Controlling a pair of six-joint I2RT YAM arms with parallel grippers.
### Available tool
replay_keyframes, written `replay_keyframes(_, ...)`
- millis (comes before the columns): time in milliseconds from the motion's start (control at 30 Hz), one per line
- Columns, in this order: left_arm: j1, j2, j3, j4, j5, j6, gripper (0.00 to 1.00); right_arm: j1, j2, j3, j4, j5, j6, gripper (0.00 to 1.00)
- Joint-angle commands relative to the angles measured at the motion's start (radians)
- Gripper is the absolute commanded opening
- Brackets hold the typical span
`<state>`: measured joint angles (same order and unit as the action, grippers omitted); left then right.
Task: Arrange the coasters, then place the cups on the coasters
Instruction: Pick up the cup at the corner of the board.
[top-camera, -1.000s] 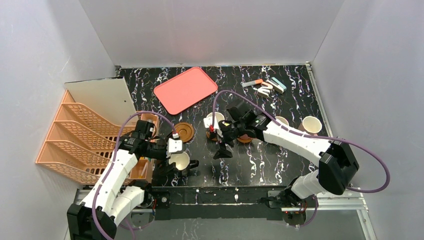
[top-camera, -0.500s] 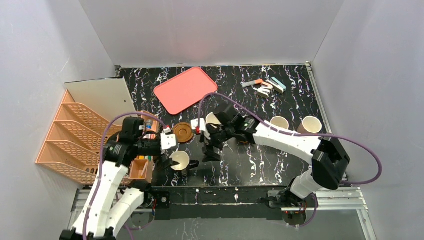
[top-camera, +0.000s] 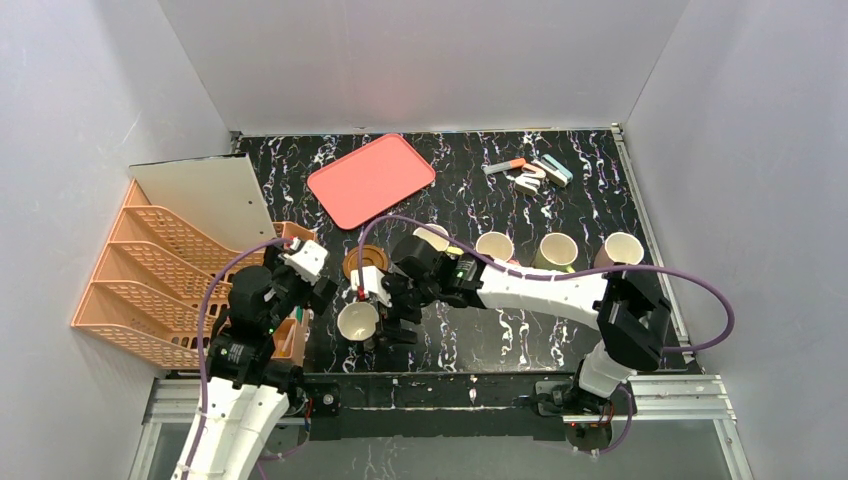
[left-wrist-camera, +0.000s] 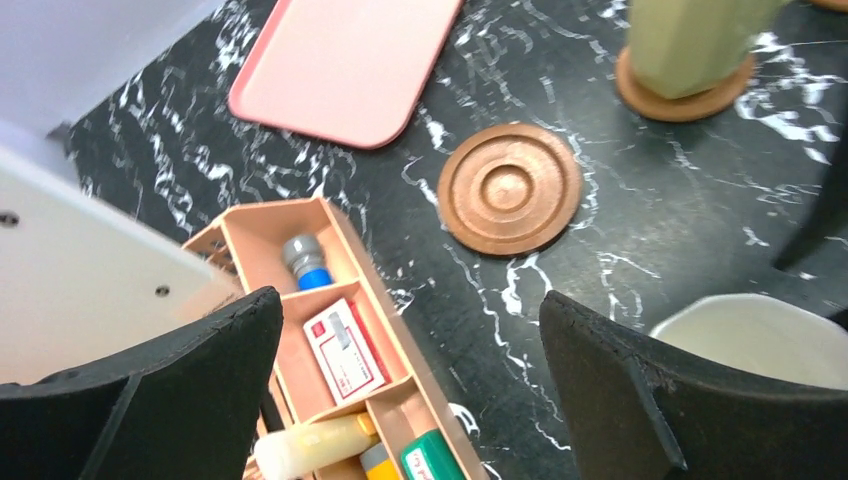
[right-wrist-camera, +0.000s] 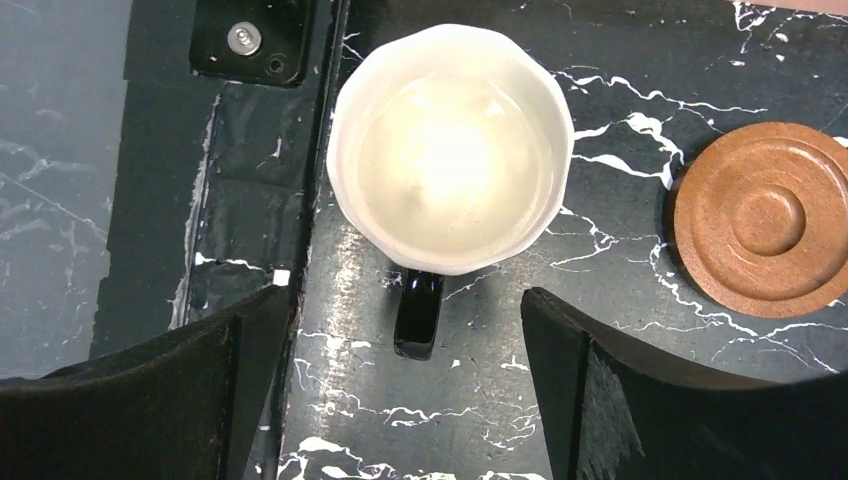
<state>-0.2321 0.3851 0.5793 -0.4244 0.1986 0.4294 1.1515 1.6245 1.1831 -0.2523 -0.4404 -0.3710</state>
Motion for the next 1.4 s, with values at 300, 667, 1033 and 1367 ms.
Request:
replay_keyframes(300, 0.001, 0.046, -0.049, 0.143, -0.304, -0.089, 0.98, 0.043, 0.075, 0.021, 0.098, 0.126, 0.016, 0.86)
replay_keyframes(667, 0.001, 0.043, -0.061, 0.154, -0.336, -0.094, 0.98, 0.044, 0.100, 0.029, 0.091, 0.138, 0.003, 0.68)
replay_keyframes(1033, 0.000, 0.037, -0.062, 0.157, -0.349, -0.090, 0.98, 0.045, 0.110, 0.030, 0.100, 0.101, 0.013, 0.03)
replay_keyframes(1367, 0.002, 0.032, -0.065, 0.169, -0.374, -0.093, 0.98, 0.045, 0.051, 0.039, 0.132, 0.186, 0.031, 0.01)
